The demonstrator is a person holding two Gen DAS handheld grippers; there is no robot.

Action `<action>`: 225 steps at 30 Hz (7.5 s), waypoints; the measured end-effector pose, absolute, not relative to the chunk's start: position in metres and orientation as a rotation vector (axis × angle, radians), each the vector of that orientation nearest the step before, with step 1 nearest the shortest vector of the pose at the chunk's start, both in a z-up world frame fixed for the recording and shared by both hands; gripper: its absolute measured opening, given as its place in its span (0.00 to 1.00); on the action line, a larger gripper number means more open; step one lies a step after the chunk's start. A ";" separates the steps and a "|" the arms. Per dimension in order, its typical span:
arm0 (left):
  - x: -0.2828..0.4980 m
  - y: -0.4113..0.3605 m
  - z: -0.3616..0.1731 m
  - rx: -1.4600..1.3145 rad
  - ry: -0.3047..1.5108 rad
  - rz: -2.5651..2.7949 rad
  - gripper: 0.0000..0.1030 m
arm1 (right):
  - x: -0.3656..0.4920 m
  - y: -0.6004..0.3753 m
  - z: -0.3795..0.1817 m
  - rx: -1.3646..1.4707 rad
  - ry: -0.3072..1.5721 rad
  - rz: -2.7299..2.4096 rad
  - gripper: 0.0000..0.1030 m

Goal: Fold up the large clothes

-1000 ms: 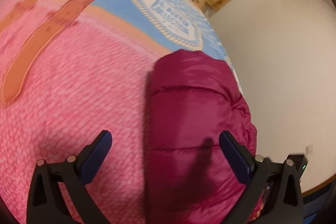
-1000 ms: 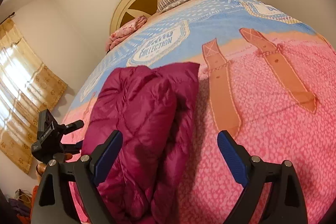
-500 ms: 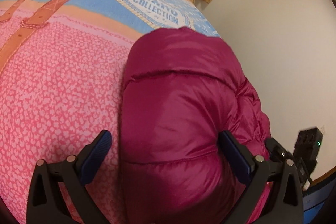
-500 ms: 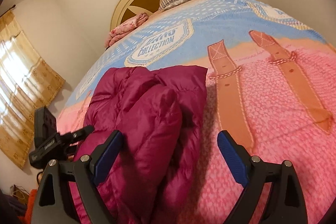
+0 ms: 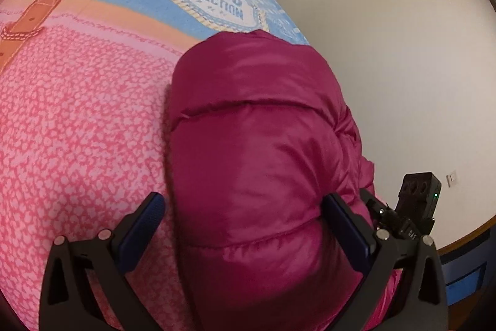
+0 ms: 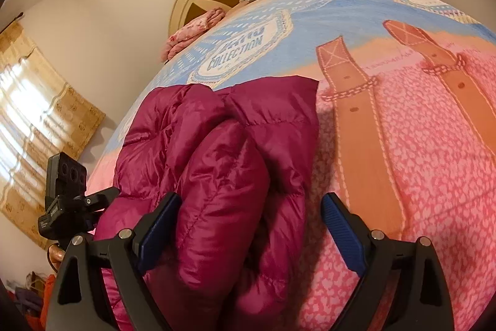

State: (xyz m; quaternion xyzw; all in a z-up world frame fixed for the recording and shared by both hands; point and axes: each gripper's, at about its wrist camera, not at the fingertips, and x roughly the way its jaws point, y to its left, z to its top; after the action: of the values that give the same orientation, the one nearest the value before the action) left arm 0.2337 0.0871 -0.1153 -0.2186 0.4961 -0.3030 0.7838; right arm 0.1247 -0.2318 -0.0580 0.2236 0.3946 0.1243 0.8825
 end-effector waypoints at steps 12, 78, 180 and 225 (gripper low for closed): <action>0.226 0.045 -0.108 -0.267 1.042 -0.561 0.94 | 0.145 -0.195 -0.067 0.375 0.855 0.297 0.55; 0.017 -0.233 -0.031 0.093 0.997 -1.075 0.68 | -0.204 -0.388 0.053 0.519 0.519 -0.290 0.23; -0.065 -0.237 -0.027 0.310 0.856 -0.877 0.99 | -0.242 -0.378 0.028 0.318 0.595 -0.648 0.31; -0.143 -0.173 -0.019 0.247 1.009 -1.024 1.00 | -0.294 -0.336 0.051 0.399 0.625 -0.694 0.62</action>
State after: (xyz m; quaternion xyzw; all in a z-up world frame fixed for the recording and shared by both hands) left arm -0.1433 -0.1732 -0.0191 0.1126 0.4610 -0.4679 0.7456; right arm -0.2945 -0.3363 0.0506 0.1909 0.2993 -0.3321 0.8739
